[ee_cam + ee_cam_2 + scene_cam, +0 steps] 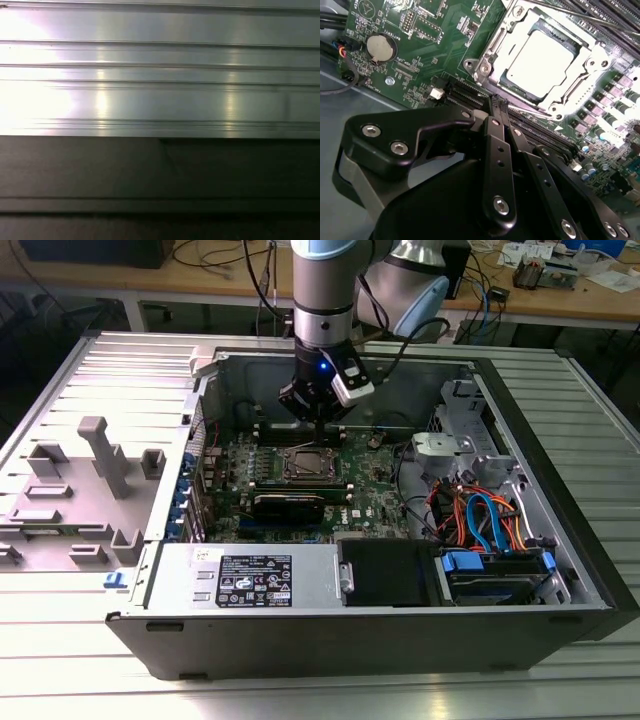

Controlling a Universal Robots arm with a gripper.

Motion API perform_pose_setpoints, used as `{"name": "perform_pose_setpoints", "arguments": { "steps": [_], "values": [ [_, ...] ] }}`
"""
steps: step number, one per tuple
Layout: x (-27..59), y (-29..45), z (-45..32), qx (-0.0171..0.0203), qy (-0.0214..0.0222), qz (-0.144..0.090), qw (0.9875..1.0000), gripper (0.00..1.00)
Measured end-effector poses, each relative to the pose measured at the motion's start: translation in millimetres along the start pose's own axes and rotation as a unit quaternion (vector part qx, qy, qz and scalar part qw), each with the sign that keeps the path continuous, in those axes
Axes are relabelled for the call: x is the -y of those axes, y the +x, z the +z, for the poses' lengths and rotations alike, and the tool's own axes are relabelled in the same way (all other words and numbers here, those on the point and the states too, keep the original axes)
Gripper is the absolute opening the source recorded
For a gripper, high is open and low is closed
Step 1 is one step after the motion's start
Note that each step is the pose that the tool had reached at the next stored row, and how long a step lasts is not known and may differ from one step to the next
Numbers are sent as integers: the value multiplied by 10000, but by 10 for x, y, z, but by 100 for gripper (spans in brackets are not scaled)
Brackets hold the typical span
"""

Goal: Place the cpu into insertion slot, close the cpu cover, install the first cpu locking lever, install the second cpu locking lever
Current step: 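Install the first cpu locking lever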

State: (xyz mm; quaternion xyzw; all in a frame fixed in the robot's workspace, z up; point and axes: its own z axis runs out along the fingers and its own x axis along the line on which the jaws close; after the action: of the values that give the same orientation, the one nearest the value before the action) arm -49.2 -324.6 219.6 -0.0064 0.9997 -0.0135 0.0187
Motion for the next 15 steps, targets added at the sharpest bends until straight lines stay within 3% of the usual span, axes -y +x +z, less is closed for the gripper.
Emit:
{"name": "perform_pose_setpoints", "arguments": {
  "steps": [10, 15],
  "values": [
    [10, 1, 21, -1, 1, 32, 10000, 11],
    [8, -22, 125, -3, 5, 106, 9999, 11]
  ]
}}
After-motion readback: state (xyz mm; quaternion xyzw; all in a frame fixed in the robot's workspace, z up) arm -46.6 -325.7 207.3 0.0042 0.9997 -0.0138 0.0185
